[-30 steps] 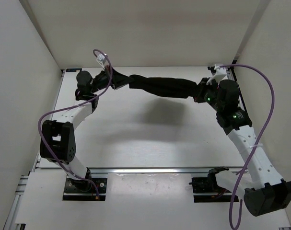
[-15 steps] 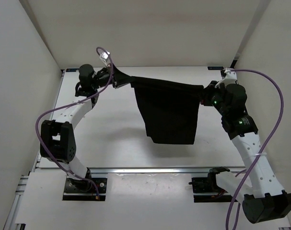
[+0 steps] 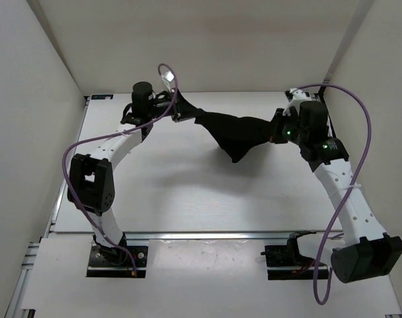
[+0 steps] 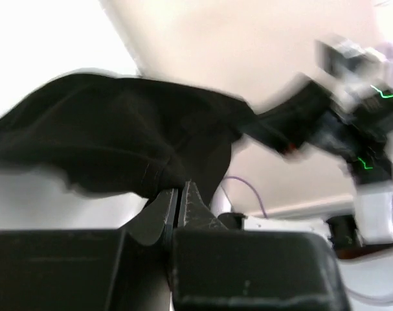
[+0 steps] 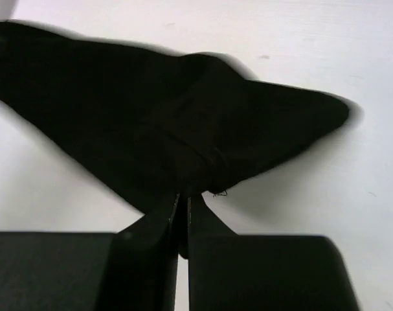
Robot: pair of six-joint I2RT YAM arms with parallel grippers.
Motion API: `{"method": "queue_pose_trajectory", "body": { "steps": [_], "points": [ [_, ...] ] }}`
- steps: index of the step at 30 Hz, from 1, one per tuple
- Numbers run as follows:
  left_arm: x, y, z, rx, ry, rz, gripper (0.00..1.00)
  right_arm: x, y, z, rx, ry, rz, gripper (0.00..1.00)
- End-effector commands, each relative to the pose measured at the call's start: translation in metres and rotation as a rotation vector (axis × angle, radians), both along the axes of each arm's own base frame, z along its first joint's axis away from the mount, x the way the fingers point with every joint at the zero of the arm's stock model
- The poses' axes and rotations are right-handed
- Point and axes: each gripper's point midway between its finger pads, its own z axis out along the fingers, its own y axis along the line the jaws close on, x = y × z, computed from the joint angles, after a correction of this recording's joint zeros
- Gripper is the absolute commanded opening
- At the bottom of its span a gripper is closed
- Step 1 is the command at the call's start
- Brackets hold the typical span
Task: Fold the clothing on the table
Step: Flatten the skirt out
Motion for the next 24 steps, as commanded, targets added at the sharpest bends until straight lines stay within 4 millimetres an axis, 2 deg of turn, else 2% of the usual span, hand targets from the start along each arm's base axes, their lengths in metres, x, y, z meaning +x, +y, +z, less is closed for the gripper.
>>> {"method": "queue_pose_trajectory", "body": {
  "steps": [1, 2, 3, 4, 5, 6, 7, 8, 9, 10, 11, 12, 13, 14, 15, 16, 17, 18, 19, 20, 21, 22, 24],
  "points": [
    [-0.067, -0.008, 0.083, -0.271, -0.259, -0.3, 0.0, 0.032, -0.076, -0.002, -0.053, 0.07, -0.324, 0.0],
    [-0.081, -0.007, 0.089, -0.312, -0.284, -0.332, 0.0, 0.035, -0.085, -0.014, -0.064, 0.147, -0.346, 0.0],
    [-0.08, -0.01, 0.091, -0.311, -0.266, -0.334, 0.0, 0.039, -0.087, -0.007, -0.087, 0.133, -0.326, 0.0],
    [-0.051, -0.013, 0.064, -0.222, -0.155, -0.228, 0.0, 0.036, -0.065, -0.007, -0.092, 0.131, -0.237, 0.0],
    [-0.032, -0.009, 0.065, -0.166, -0.164, -0.155, 0.0, 0.032, -0.038, 0.006, -0.1, 0.052, -0.083, 0.0],
    [0.007, 0.002, 0.03, 0.006, -0.074, 0.014, 0.0, 0.013, 0.012, 0.028, -0.08, -0.087, 0.169, 0.0],
    [0.029, 0.022, -0.014, 0.199, 0.034, 0.178, 0.0, -0.011, 0.048, 0.047, -0.047, -0.179, 0.31, 0.0],
    [0.042, 0.032, -0.027, 0.309, 0.02, 0.219, 0.0, -0.026, 0.067, 0.066, 0.008, -0.263, 0.382, 0.0],
    [0.048, 0.03, -0.026, 0.339, 0.013, 0.225, 0.0, -0.024, 0.067, 0.072, 0.039, -0.265, 0.369, 0.0],
    [0.04, 0.022, -0.019, 0.35, -0.02, 0.174, 0.0, -0.01, 0.052, 0.076, 0.063, -0.235, 0.287, 0.0],
    [0.03, 0.003, -0.02, 0.338, -0.039, 0.093, 0.0, 0.007, 0.037, 0.058, 0.036, -0.151, 0.204, 0.0],
    [0.013, -0.012, -0.007, 0.29, -0.091, -0.029, 0.0, 0.028, -0.005, 0.047, -0.005, -0.08, 0.009, 0.0],
    [-0.01, -0.033, 0.006, 0.246, -0.143, -0.14, 0.0, 0.043, -0.035, 0.02, -0.04, 0.044, -0.137, 0.0],
    [-0.026, -0.048, 0.015, 0.246, -0.222, -0.195, 0.0, 0.06, -0.075, -0.002, -0.113, 0.11, -0.301, 0.0],
    [-0.031, -0.05, 0.024, 0.26, -0.259, -0.177, 0.0, 0.067, -0.084, -0.007, -0.136, 0.143, -0.334, 0.0],
    [-0.019, -0.045, 0.026, 0.335, -0.3, -0.072, 0.0, 0.072, -0.098, -0.006, -0.136, 0.155, -0.371, 0.0],
    [-0.003, -0.036, 0.02, 0.415, -0.303, 0.036, 0.0, 0.076, -0.1, -0.008, -0.127, 0.162, -0.371, 0.0],
    [0.011, -0.023, 0.014, 0.441, -0.279, 0.084, 0.0, 0.079, -0.097, -0.002, -0.116, 0.138, -0.362, 0.0],
    [0.021, -0.014, 0.018, 0.42, -0.24, 0.131, 0.0, 0.081, -0.094, 0.004, -0.12, 0.117, -0.353, 0.0],
    [0.036, 0.005, 0.013, 0.365, -0.157, 0.187, 0.0, 0.084, -0.088, 0.006, -0.122, 0.112, -0.34, 0.0],
    [0.04, 0.023, 0.022, 0.266, -0.078, 0.193, 0.0, 0.085, -0.085, 0.007, -0.133, 0.108, -0.334, 0.0],
    [0.047, 0.032, 0.019, 0.201, -0.076, 0.214, 0.0, 0.085, -0.084, 0.007, -0.142, 0.108, -0.328, 0.0],
    [0.052, 0.058, 0.031, 0.106, -0.066, 0.231, 0.0, 0.083, -0.077, 0.008, -0.145, 0.096, -0.305, 0.0]
  ]
}}
